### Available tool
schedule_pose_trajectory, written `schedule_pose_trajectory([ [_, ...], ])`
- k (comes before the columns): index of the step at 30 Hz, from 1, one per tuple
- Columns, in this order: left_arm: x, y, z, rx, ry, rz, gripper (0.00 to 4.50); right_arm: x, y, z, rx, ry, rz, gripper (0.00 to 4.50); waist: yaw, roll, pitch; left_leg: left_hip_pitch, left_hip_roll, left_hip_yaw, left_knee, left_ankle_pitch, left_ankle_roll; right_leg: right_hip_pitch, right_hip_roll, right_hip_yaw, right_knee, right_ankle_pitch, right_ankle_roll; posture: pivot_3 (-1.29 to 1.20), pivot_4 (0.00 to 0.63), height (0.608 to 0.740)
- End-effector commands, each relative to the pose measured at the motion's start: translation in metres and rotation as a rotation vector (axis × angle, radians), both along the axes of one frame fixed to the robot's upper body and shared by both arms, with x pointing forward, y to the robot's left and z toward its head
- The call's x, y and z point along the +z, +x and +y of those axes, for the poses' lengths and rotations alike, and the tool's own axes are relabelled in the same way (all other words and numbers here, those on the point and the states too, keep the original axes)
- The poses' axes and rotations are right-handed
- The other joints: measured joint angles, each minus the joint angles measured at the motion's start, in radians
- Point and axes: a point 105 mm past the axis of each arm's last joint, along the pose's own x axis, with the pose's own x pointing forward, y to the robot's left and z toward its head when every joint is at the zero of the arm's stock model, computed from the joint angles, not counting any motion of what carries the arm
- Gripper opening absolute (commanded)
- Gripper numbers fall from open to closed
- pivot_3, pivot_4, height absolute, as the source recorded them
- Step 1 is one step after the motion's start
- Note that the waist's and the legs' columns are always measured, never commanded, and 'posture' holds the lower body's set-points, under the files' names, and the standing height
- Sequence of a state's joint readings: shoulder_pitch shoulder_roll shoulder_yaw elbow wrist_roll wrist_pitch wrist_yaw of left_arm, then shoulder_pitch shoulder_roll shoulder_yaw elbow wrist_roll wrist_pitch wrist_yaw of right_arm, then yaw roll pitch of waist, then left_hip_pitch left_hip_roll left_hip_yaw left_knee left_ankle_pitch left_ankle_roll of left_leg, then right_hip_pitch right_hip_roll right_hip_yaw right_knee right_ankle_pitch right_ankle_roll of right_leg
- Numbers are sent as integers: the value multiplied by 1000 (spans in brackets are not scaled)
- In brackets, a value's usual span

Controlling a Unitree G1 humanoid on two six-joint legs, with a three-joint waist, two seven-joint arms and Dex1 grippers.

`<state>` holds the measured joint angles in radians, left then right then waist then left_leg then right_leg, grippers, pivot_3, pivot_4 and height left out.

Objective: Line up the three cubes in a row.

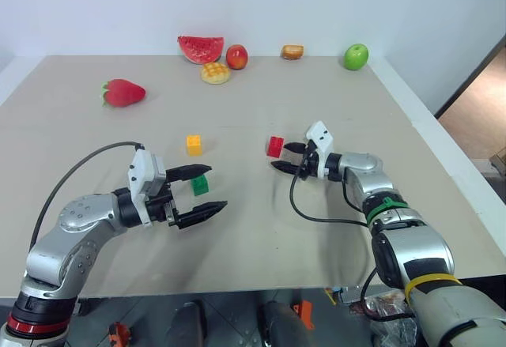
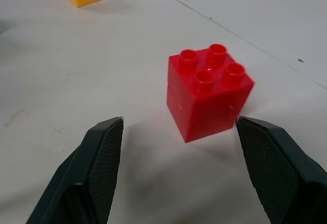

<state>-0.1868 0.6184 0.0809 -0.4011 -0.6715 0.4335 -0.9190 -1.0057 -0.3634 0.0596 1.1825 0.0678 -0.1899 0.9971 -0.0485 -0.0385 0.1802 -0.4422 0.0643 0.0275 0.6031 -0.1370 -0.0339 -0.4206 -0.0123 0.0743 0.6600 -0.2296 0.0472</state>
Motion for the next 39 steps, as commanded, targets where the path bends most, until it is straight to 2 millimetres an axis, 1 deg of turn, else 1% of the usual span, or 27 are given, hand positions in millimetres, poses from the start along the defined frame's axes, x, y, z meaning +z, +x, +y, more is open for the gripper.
schedule_pose_trajectory([
  [1, 9, -4, 3, 19, -12, -41, 4447, 25, 9, 3, -16, 15, -76, 3627, -1, 0, 0, 0, 0, 0, 0, 0, 0, 0, 0, 0, 1, 0, 0, 0, 150, 740],
  [8, 2, -10, 8, 37, -4, -7, 4447, 27, 12, 12, -20, 24, -81, 3627, -2, 0, 0, 2, 0, 0, 0, 0, 0, -1, 0, 0, 5, -3, -3, 0, 150, 740],
  [18, 4, -11, 7, 52, -27, -3, 4447, 31, 14, 20, -19, 48, -81, 3627, -2, 0, 0, 2, 0, 0, 0, 0, 0, -1, 1, 0, 5, -3, -4, 0, 150, 740],
  [23, 5, -11, 8, 62, -33, -2, 4447, 31, 12, 27, 13, 53, -83, 3627, -2, 0, 0, 2, 0, 0, 0, 0, 0, -1, 1, 0, 5, -3, -4, 0, 150, 740],
  [32, 5, -7, 9, 79, -49, -2, 4447, 30, 9, 26, 37, 53, -77, 3627, -2, 0, 0, 2, 0, 0, 0, 0, 0, -1, 1, 0, 5, -3, -4, 0, 150, 740],
  [33, 5, -6, 9, 80, -50, -2, 4500, 31, 9, 26, 38, 53, -77, 3078, -2, 0, 0, 2, 0, 0, 0, 0, 0, -1, 1, 0, 5, -3, -4, 0, 150, 740],
  [34, 5, -5, 9, 82, -51, -2, 4500, 30, 9, 25, 39, 52, -78, 2836, -2, 0, 0, 2, 0, 0, 0, 0, 0, -1, 1, 0, 5, -3, -4, 0, 150, 740],
  [36, 5, -4, 10, 87, -55, 0, 4500, 29, 9, 24, 36, 47, -76, 2078, -2, 0, 0, 2, 0, 0, 0, 0, 0, -1, 1, 0, 5, -3, -4, 0, 150, 740],
  [39, 2, -2, 13, 99, -59, 11, 4500, 27, 8, 20, 32, 39, -73, 1180, -2, 0, 0, 2, 0, 0, 0, 0, 0, -1, 1, 0, 5, -3, -4, 0, 150, 740],
])
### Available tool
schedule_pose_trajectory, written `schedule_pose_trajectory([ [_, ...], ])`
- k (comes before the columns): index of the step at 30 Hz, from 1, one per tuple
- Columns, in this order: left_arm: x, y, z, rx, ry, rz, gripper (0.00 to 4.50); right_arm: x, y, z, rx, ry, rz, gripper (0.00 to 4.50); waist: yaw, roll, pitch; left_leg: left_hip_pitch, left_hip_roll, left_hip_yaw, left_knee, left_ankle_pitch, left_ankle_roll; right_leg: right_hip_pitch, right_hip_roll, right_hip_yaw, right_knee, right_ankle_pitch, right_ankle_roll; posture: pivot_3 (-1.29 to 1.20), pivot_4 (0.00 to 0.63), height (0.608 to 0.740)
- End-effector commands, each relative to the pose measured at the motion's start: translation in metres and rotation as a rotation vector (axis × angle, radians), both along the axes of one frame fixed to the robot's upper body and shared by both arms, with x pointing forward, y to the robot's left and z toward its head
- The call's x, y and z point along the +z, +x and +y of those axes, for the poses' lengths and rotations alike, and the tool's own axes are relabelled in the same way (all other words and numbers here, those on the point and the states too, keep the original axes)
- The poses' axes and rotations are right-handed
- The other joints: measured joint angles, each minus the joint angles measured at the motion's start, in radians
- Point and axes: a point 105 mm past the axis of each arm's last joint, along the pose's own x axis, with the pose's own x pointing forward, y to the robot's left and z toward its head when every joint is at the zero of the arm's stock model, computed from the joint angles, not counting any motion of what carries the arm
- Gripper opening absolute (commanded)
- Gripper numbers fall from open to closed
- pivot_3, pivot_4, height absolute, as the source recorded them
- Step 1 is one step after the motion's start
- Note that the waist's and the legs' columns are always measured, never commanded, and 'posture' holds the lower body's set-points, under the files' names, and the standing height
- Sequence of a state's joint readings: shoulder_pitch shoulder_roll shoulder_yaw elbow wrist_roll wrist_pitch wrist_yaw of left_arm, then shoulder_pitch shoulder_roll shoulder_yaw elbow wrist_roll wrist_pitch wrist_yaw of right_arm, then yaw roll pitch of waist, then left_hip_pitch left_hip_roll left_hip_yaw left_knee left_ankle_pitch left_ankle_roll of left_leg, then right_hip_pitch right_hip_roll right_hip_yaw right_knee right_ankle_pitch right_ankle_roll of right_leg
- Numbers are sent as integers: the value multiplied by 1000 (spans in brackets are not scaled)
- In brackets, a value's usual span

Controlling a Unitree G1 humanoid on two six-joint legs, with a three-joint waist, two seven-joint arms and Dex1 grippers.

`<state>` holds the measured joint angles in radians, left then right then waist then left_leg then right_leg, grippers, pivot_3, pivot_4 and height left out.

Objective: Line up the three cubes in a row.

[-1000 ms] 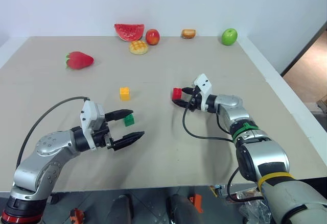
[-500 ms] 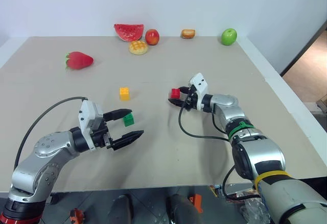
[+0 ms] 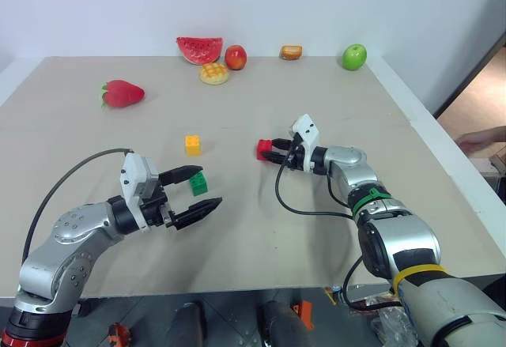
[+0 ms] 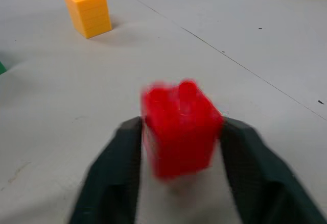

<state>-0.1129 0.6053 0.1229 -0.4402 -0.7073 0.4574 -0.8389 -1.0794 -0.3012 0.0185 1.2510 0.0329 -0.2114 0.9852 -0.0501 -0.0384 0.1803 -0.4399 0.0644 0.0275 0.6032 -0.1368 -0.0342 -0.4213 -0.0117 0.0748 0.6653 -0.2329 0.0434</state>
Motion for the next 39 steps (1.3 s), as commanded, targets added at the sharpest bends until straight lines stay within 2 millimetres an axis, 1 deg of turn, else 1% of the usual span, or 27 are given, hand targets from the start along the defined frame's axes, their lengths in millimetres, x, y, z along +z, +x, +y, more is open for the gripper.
schedule_pose_trajectory([
  [1, 6, 0, 4, 10, -11, -33, 4500, 14, 3, -5, -1, 5, -53, 1180, 0, 0, 0, 0, 0, 0, 0, 0, 0, 0, 0, 0, 0, 0, 0, 0, 150, 740],
  [5, 1, 2, 11, 29, -8, -13, 4500, 13, 2, -8, -3, 0, -49, 1180, 0, 0, 0, 0, 0, 0, 0, 0, 0, 0, 0, 0, 0, 0, 0, 0, 150, 740],
  [8, -2, 6, 19, 53, -9, -4, 4500, 14, 1, -15, -1, -2, -56, 1180, 0, 0, 0, 0, 0, 0, 0, 0, 0, 0, 0, 0, 0, 0, 0, 0, 150, 740],
  [11, -3, 7, 25, 72, -12, 5, 4500, 18, -6, -20, 47, 17, -48, 1180, 0, 0, 0, 0, 0, 0, 0, 0, 0, 0, 0, 0, 0, 0, 0, 0, 150, 740],
  [13, -6, 3, 28, 65, 6, 18, 4500, 17, -18, -21, 140, 29, -14, 1180, 1, 0, 0, 0, 0, 0, 0, 0, 0, 0, 0, 0, 0, -1, 0, 0, 150, 740],
  [15, -10, -2, 32, 52, 28, 37, 4500, 12, -37, -24, 242, 34, 32, 1180, 2, 0, 0, 0, 0, 0, -1, 0, 0, 0, 0, 0, 0, -1, 0, 0, 150, 740],
  [18, -13, -9, 37, 24, 53, 71, 4500, -1, -70, -25, 350, 34, 99, 1180, 5, 0, 0, 0, 0, 0, -2, 0, 0, 0, -1, -1, 0, -3, 1, 0, 150, 740],
  [20, -15, -14, 39, -1, 72, 96, 4500, -8, -88, -21, 386, 37, 124, 1180, 5, 0, 0, 0, 0, -1, -2, -1, -1, -1, -1, -1, 1, -4, 1, 0, 150, 740],
  [22, -19, -20, 44, -34, 98, 134, 4500, -14, -107, -12, 421, 57, 148, 1180, 3, 1, 0, 1, 1, 0, -3, -1, -2, -1, -1, -1, 1, -6, -1, 0, 150, 740],
  [24, -23, -24, 50, -59, 120, 175, 4500, -20, -119, -5, 443, 57, 149, 1180, -1, 1, 0, 2, 2, 0, -3, -1, -2, -1, 0, -1, 1, -5, -2, 0, 150, 740],
  [25, -24, -25, 54, -64, 126, 189, 4500, -22, -122, -2, 448, 56, 145, 1180, -1, 1, 0, 2, 2, 0, -3, -1, -2, -1, 0, -1, 2, -5, -3, 0, 150, 740],
  [27, -26, -25, 61, -57, 132, 209, 4500, -21, -123, 3, 445, 69, 127, 1180, -2, 1, 0, 3, 3, 0, -3, -1, -2, -2, 1, -2, 2, -4, -5, 0, 150, 740],
  [29, -27, -24, 66, -47, 132, 217, 4500, -16, -119, 6, 434, 99, 118, 1180, -1, 1, 0, 3, 3, 0, -2, -1, -2, -2, 1, -3, 2, -3, -6, 0, 150, 740],
  [33, -27, -25, 70, -44, 128, 226, 4500, -12, -109, 3, 419, 99, 110, 1180, 1, 1, 0, 2, 2, 0, -1, -1, -2, -3, -1, -3, 1, -2, -6, 0, 150, 740],
  [37, -26, -27, 69, -43, 124, 227, 4500, -9, -97, -8, 393, 81, 90, 1180, 2, 1, 0, 1, 2, 1, -1, -1, -2, -3, -2, -3, 1, -3, -6, 0, 150, 740],
  [39, -24, -28, 68, -40, 119, 226, 4500, -9, -88, -23, 358, 48, 89, 1180, 3, 1, 0, 1, 2, 1, -1, -2, -2, -3, -2, -3, 1, -3, -5, 0, 150, 740],
])
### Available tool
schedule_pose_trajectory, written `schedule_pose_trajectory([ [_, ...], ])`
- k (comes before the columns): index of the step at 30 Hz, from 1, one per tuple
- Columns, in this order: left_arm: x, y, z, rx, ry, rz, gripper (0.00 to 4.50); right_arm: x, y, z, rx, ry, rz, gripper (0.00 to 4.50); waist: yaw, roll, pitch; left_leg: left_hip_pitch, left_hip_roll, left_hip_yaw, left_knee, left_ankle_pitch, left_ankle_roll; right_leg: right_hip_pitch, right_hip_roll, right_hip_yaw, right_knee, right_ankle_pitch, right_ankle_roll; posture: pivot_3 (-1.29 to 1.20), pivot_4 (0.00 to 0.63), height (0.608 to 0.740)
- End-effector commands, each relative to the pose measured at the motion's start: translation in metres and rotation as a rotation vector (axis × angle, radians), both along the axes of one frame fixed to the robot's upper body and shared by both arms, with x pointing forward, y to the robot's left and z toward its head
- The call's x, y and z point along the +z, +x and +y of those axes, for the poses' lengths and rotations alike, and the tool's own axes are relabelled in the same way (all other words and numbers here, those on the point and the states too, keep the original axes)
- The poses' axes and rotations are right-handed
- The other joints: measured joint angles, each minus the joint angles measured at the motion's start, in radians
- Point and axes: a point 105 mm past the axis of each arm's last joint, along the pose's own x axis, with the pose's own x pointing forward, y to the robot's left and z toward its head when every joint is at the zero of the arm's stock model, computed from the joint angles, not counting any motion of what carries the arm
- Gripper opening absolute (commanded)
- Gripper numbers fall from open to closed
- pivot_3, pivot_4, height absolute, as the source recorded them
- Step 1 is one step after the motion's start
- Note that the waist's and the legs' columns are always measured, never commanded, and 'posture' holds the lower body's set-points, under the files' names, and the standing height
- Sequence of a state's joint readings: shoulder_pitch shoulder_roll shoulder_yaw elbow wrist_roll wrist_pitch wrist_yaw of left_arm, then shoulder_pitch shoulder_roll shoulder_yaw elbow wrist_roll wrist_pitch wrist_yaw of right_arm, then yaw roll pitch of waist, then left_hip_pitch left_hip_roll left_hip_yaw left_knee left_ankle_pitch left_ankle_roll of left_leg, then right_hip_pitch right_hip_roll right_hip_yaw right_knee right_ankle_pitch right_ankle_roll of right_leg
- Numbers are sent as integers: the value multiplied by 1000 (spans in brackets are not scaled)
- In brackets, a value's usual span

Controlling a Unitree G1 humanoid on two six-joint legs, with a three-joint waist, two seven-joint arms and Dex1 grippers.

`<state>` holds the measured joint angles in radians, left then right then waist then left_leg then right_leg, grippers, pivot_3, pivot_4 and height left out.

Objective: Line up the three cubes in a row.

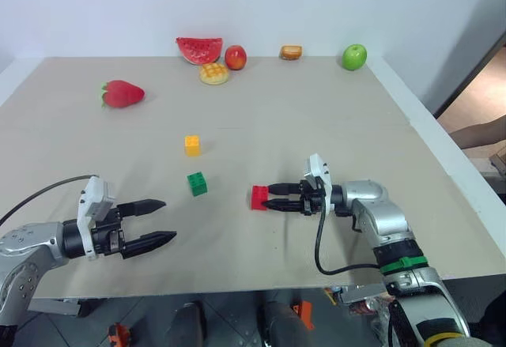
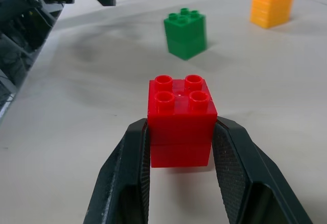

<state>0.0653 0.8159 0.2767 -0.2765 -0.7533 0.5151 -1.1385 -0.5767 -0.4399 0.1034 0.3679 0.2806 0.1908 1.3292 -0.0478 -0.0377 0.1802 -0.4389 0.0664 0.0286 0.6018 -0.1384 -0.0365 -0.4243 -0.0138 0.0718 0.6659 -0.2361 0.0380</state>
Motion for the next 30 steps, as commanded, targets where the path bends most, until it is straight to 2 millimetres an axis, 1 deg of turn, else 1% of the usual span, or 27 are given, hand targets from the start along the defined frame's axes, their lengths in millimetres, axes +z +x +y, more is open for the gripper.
schedule_pose_trajectory([
  [1, 13, -3, -1, 2, -1, -39, 4500, 7, 12, -29, -45, -52, -37, 1180, 1, 0, 0, 0, 0, 0, 0, 0, 0, 0, 0, 0, 0, 0, 0, 0, 150, 740],
  [2, 14, -4, -1, 2, -2, -39, 4500, 5, 12, -39, -52, -84, -40, 1180, 3, 0, 0, -1, 0, 0, 0, 0, 0, 0, 0, 0, 0, 0, 0, 0, 150, 740],
  [4, 15, -5, -1, 6, -3, -37, 4500, 2, 14, -50, -74, -122, -51, 1180, 4, 0, 0, -1, -1, 0, 0, 0, 0, 0, 0, 0, 0, -2, 1, 0, 150, 740],
  [8, 16, -6, 1, 12, -5, -34, 4500, -2, 14, -57, -76, -137, -83, 1180, 3, 0, 0, 0, -1, 0, 0, 0, 0, 1, 0, 0, 0, -2, 1, 0, 150, 740],
  [11, 16, -5, 1, 14, -4, -35, 4500, -2, 13, -53, -68, -136, -148, 1180, 3, 0, 0, 0, -1, -1, 1, 0, 0, 2, -1, 0, 0, -1, 1, 0, 150, 740],
  [14, 18, -4, 1, 16, -5, -39, 4500, -4, 7, -43, -29, -134, -217, 1180, 3, 0, 0, 0, -1, -1, 1, 0, 0, 2, -1, 0, 0, -1, 2, 0, 150, 740],
  [17, 19, -4, 2, 18, -7, -41, 4500, -10, -6, -33, 49, -151, -248, 1180, 2, 0, 0, 1, -1, -1, 1, 0, 0, 2, -1, 0, 0, -1, 2, 0, 150, 740],
  [20, 19, -4, 2, 19, -9, -41, 4500, -11, -11, -27, 75, -134, -228, 1180, 0, 0, 0, 1, -1, -1, 0, 0, 0, 2, 0, 0, 0, -1, 1, 0, 150, 740],
  [27, 22, -5, 3, 23, -10, -40, 4500, 1, -9, -22, 82, -72, -172, 1180, -1, 0, 0, 1, 1, -1, -1, -1, -1, 1, 3, 0, 0, -2, -1, 0, 150, 740],
  [30, 23, -5, 5, 26, -6, -38, 4500, 3, -10, -20, 96, -65, -160, 1180, -1, 0, 0, 1, 1, -1, -1, -1, -1, 1, 3, 0, 0, -2, -1, 0, 150, 740],
])
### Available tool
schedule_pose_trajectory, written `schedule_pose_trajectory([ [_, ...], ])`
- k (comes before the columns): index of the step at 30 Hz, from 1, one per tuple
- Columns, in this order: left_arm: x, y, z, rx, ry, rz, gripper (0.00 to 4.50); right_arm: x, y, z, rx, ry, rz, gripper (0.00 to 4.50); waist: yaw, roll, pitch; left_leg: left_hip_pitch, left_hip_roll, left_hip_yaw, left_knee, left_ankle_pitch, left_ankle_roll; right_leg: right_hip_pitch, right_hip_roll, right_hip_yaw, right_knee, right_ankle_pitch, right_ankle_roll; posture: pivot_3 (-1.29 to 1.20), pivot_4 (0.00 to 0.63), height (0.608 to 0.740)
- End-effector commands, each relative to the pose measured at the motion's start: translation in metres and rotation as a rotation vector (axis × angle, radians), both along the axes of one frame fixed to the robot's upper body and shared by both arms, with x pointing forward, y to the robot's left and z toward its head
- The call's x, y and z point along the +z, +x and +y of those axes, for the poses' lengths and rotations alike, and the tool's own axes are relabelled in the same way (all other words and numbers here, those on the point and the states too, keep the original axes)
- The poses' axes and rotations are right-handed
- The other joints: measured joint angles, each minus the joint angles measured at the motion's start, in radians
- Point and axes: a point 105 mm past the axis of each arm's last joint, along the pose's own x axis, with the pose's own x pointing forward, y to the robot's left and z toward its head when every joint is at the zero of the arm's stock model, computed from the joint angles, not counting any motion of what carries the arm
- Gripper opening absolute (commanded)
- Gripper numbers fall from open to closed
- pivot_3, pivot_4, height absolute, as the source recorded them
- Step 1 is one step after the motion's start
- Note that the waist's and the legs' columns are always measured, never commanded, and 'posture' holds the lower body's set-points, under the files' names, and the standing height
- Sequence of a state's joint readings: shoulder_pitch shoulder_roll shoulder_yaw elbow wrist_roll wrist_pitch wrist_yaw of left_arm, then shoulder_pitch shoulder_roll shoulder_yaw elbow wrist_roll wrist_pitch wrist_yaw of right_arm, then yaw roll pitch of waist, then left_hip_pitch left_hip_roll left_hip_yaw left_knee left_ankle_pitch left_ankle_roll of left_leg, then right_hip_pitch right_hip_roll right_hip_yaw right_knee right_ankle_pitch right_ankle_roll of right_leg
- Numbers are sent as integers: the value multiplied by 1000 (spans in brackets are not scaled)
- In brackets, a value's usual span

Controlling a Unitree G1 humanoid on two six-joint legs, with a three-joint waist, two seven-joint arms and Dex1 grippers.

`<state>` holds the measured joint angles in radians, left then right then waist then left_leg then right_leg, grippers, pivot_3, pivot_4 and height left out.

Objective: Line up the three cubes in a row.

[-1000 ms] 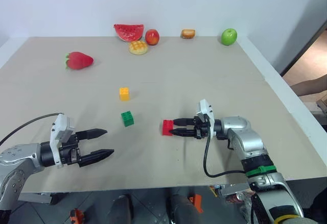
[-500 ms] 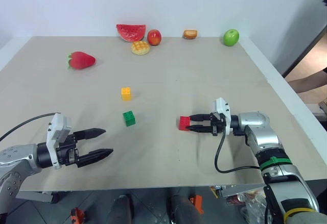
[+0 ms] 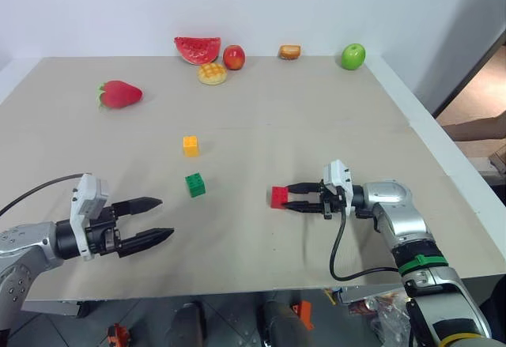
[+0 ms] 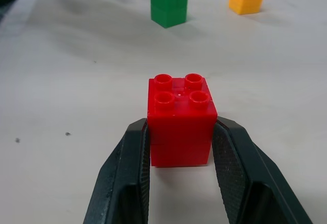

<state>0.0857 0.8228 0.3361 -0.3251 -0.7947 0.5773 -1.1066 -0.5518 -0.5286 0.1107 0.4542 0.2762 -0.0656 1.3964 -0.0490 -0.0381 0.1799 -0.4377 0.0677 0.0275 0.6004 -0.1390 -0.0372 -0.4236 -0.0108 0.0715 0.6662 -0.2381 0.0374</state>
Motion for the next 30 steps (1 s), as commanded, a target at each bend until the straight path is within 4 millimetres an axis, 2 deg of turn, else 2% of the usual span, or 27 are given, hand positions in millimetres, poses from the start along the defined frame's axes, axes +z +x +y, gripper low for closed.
schedule_pose_trajectory([
  [1, 13, -2, 2, -5, 6, -41, 4500, 8, -5, 9, 66, 8, -12, 1180, 0, 0, 0, 0, 0, 0, 0, 0, 0, 0, 0, 0, 0, 0, 0, 0, 150, 740],
  [8, 14, -6, 6, 6, 12, -34, 4500, -7, -10, 4, 99, -71, -20, 1180, 1, 0, 0, 0, 0, 0, 0, 0, 0, 0, -1, 0, 0, 0, 0, 0, 150, 740],
  [19, 13, -4, 3, 5, 6, -38, 4500, -12, -6, -6, 88, -107, -33, 1180, 1, 0, 0, 0, 0, 0, 1, 0, 0, 1, -1, 0, 0, 0, 0, 0, 150, 740],
  [21, 13, -3, 2, 3, 3, -38, 4500, -15, -5, -8, 84, -128, -25, 2208, 2, 0, 0, 0, 0, 0, 2, 0, 0, 1, -1, 0, 0, 0, 0, 0, 150, 740],
  [27, 11, -1, -3, -5, -8, -40, 4500, -12, 3, -8, 44, -140, -33, 4236, 3, 0, 0, 0, 0, 0, 1, 0, 0, 1, -1, 0, 0, 0, 0, 0, 150, 740],
  [30, 10, 0, -5, -12, -13, -40, 4500, -3, 6, -12, 44, -143, -29, 4236, 3, 0, 0, 0, 0, 0, 1, 0, 0, 1, -1, 0, 0, 0, 0, 0, 150, 740],
])
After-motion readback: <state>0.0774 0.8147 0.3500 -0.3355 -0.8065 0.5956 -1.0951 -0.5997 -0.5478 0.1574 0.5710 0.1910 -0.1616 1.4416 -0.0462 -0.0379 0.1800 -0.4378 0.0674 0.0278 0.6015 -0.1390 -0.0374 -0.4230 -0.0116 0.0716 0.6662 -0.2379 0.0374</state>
